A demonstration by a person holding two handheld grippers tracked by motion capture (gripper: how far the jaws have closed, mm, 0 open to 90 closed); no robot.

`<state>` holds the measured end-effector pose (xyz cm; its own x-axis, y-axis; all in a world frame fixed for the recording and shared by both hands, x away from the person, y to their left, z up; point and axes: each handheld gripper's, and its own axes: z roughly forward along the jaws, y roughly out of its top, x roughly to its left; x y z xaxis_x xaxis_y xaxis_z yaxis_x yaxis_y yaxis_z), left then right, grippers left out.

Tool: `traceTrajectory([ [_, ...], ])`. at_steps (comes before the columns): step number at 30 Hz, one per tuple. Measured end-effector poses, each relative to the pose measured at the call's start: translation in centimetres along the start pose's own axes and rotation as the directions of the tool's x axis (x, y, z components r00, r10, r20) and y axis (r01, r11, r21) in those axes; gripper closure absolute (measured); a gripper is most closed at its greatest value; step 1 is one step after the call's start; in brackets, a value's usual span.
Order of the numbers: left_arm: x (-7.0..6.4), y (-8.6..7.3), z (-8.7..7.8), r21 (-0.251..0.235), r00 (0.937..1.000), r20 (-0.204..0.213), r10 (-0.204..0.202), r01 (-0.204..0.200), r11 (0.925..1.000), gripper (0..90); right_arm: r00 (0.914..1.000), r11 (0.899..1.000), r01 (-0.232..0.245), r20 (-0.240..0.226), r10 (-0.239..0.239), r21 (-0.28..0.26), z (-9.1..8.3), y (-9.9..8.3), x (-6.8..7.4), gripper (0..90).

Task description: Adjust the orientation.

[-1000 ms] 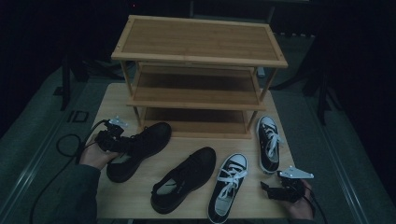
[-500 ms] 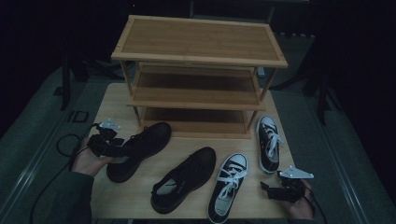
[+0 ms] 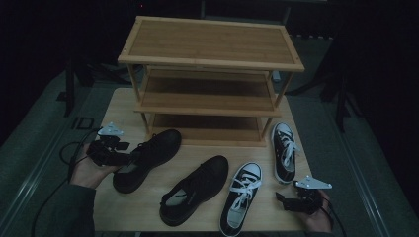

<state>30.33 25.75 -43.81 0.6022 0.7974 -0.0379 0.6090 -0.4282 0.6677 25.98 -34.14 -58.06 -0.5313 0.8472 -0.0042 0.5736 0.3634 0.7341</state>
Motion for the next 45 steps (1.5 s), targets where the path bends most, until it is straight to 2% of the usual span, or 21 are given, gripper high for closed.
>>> traceTrajectory([
  [8,-1.9,1.8,-0.8,-0.043,0.9986,0.011,0.052,-0.052,0.9977,43.0,1.0,1.0,0.003,0.0,-0.003,-0.001,0.0,0.0,0.0,12.1],
  [12,-3.2,2.4,-0.5,-0.04,0.9969,-0.002,0.078,-0.078,0.9961,43.0,1.0,1.0,0.003,-0.001,-0.003,-0.001,0.0,0.0,0.0,12.1],
  [18,-4.8,3.3,0.3,-0.037,0.993,0.022,0.116,-0.116,0.9926,43.0,1.0,1.0,0.003,-0.001,-0.003,0.0,0.0,0.0,0.0,12.1],
  [23,-6.6,4.1,1.1,-0.032,0.985,0.049,0.165,-0.164,0.9859,43.0,1.0,1.0,0.001,0.0,-0.001,-0.001,0.0,0.0,0.0,12.1],
  [24,-6.6,4.1,1.1,-0.032,0.985,0.049,0.165,-0.164,0.9859,43.0,1.0,1.0,0.001,0.0,-0.001,-0.001,0.0,0.0,0.0,12.1],
  [26,-7.3,4.4,1.6,-0.025,0.9803,0.063,0.187,-0.186,0.9823,43.0,1.0,1.0,0.002,0.0,-0.002,0.0,0.0,0.0,0.0,12.1],
  [38,-9.2,4.9,3.3,0.004,0.9701,0.11,0.217,-0.218,0.9759,45.5,1.0,1.0,0.003,-0.002,-0.003,0.0,0.0,0.0,0.0,11.9],
  [42,-10.3,4.9,3.7,-0.003,0.9623,0.156,0.222,-0.225,0.9745,45.9,1.0,1.0,0.003,-0.001,-0.003,0.0,0.0,0.0,0.0,12.0],
  [45,-11.1,5.0,4.0,-0.001,0.9563,0.17,0.238,-0.241,0.9705,46.1,1.0,1.0,0.003,-0.001,-0.003,0.0,0.0,0.0,0.0,12.0],
])
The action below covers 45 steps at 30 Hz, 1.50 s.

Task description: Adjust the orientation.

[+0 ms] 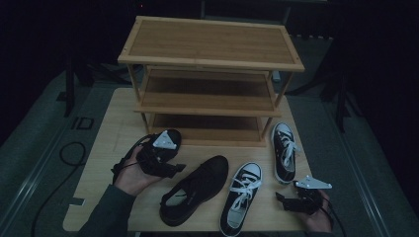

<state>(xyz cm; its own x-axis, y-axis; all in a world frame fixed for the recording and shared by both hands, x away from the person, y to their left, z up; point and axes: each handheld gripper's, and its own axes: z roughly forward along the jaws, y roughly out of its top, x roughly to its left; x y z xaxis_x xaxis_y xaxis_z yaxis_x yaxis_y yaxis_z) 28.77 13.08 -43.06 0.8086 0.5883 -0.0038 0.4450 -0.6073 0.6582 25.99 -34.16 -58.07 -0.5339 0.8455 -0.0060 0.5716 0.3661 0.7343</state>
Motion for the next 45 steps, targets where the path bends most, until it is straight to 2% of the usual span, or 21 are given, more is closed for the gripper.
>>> traceTrajectory([
  [5,-0.6,0.1,0.4,0.009,0.9999,0.007,0.011,-0.011,0.9999,46.8,1.0,1.0,0.0,0.0,0.0,0.0,0.0,0.0,0.0,12.0],
  [11,-1.3,-0.4,1.4,0.047,0.9994,0.018,0.03,-0.031,0.9984,49.5,1.0,1.0,0.0,0.001,0.0,-0.001,0.0,0.0,0.0,12.0],
  [16,-1.8,-0.7,2.0,0.065,0.9986,0.04,0.034,-0.037,0.9972,52.2,1.0,1.0,-0.001,0.001,0.001,0.0,0.0,0.0,0.0,12.0],
  [21,-2.2,-1.1,3.0,0.113,0.998,0.041,0.049,-0.053,0.9922,58.5,1.0,1.0,-0.003,0.0,0.003,0.0,0.0,0.0,0.0,12.0],
  [24,-2.7,-1.1,3.9,0.163,0.9977,-0.008,0.068,-0.066,0.9844,62.5,1.0,1.0,-0.004,0.0,0.004,0.0,0.0,0.0,0.0,12.0],
  [26,-2.8,-1.1,4.5,0.177,0.9981,-0.019,0.058,-0.053,0.9827,63.6,1.0,1.0,-0.002,0.0,0.002,0.0,0.0,0.0,0.0,12.0],
  [30,-2.6,-1.2,5.2,0.175,0.9997,-0.014,0.022,-0.019,0.9843,66.4,1.0,1.0,-0.003,0.0,0.003,0.0,0.0,0.0,0.0,12.0],
  [34,-2.7,-1.2,5.0,0.16,0.9997,-0.014,0.019,-0.017,0.9869,79.9,1.0,1.0,-0.003,-0.001,0.003,0.0,0.0,0.0,0.0,12.0],
  [35,-2.7,-1.2,5.0,0.16,0.9997,-0.014,0.019,-0.017,0.9869,79.9,1.0,1.0,-0.003,-0.001,0.003,0.0,0.0,0.0,0.0,12.0],
  [36,-2.8,-1.4,4.9,0.141,0.9997,-0.024,0.004,0.0,0.9901,84.4,1.0,1.0,-0.003,-0.001,0.003,0.0,0.0,0.0,0.0,12.0],
  [39,-2.4,-1.7,4.7,0.12,0.9994,-0.014,-0.031,0.033,0.9922,85.1,1.0,1.0,-0.002,-0.001,0.002,0.0,0.0,0.0,0.0,12.0],
  [45,-1.8,-2.1,4.2,0.122,0.9969,-0.063,-0.047,0.054,0.9911,85.4,1.0,1.0,-0.004,-0.001,0.004,0.0,0.0,0.0,0.0,11.9],
])
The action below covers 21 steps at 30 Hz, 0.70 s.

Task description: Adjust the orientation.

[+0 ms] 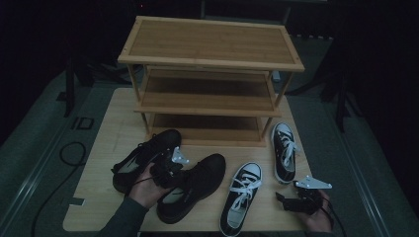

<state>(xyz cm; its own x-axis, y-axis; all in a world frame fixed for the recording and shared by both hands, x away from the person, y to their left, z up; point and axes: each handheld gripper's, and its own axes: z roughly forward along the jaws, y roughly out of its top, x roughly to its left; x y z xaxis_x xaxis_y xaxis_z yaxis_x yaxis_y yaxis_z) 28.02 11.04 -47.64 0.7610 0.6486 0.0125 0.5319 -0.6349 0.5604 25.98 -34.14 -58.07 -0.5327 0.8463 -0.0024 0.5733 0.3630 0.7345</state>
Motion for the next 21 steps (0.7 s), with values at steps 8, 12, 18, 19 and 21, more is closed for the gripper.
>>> traceTrajectory([
  [8,1.3,-1.3,-0.8,-0.006,0.9985,-0.03,-0.045,0.045,0.999,85.4,1.0,1.0,0.002,0.0,-0.002,0.001,0.0,0.0,0.0,11.9],
  [12,2.2,-1.9,-1.1,-0.011,0.9966,-0.048,-0.067,0.066,0.9977,85.3,1.0,1.0,0.002,0.0,-0.002,0.001,0.0,0.0,0.0,11.9],
  [18,3.1,-2.6,-1.6,-0.023,0.9921,-0.071,-0.104,0.103,0.9945,85.3,1.0,1.0,0.002,0.0,-0.002,0.001,0.0,0.0,0.0,11.9],
  [19,3.2,-2.7,-1.7,-0.022,0.9916,-0.074,-0.107,0.105,0.9942,85.3,1.0,1.0,0.002,0.0,-0.002,0.001,0.0,0.0,0.0,11.9],
  [21,3.4,-2.9,-1.8,-0.023,0.9905,-0.079,-0.113,0.111,0.9935,85.3,1.0,1.0,0.002,0.0,-0.002,0.001,0.0,0.0,0.0,11.9],
])
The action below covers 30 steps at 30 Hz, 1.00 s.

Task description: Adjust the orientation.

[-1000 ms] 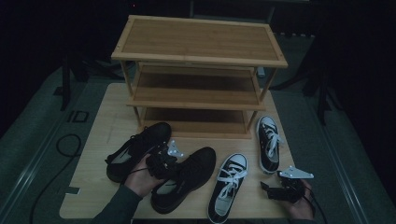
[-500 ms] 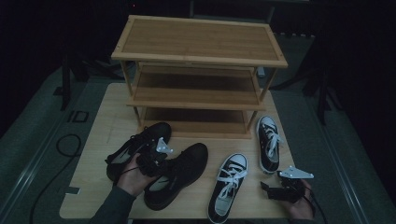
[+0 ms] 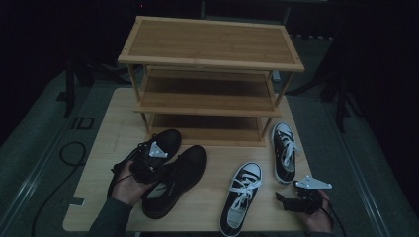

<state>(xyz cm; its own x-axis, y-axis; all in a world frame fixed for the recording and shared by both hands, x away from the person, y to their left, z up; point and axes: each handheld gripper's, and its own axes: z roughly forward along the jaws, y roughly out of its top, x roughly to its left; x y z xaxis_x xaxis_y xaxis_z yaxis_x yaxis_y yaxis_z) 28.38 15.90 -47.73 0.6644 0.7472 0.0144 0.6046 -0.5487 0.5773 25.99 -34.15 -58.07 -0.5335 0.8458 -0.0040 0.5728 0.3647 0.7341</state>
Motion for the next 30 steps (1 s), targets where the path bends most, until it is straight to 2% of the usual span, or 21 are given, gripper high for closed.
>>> traceTrajectory([
  [16,1.9,-1.6,-1.5,-0.012,0.9989,-0.034,-0.034,0.033,0.9994,85.0,1.0,1.0,-0.001,0.0,0.001,0.0,0.0,0.0,0.0,11.9],
  [26,2.5,-2.2,-1.8,0.001,0.9989,-0.043,-0.021,0.021,0.9998,84.2,1.0,1.0,-0.001,0.0,0.001,0.0,0.0,0.0,0.0,11.9],
  [30,2.3,-1.9,-1.8,0.02,0.9983,-0.057,0.01,-0.009,0.9998,84.6,1.0,1.0,-0.001,0.0,0.001,-0.001,0.0,0.0,0.0,11.9],
])
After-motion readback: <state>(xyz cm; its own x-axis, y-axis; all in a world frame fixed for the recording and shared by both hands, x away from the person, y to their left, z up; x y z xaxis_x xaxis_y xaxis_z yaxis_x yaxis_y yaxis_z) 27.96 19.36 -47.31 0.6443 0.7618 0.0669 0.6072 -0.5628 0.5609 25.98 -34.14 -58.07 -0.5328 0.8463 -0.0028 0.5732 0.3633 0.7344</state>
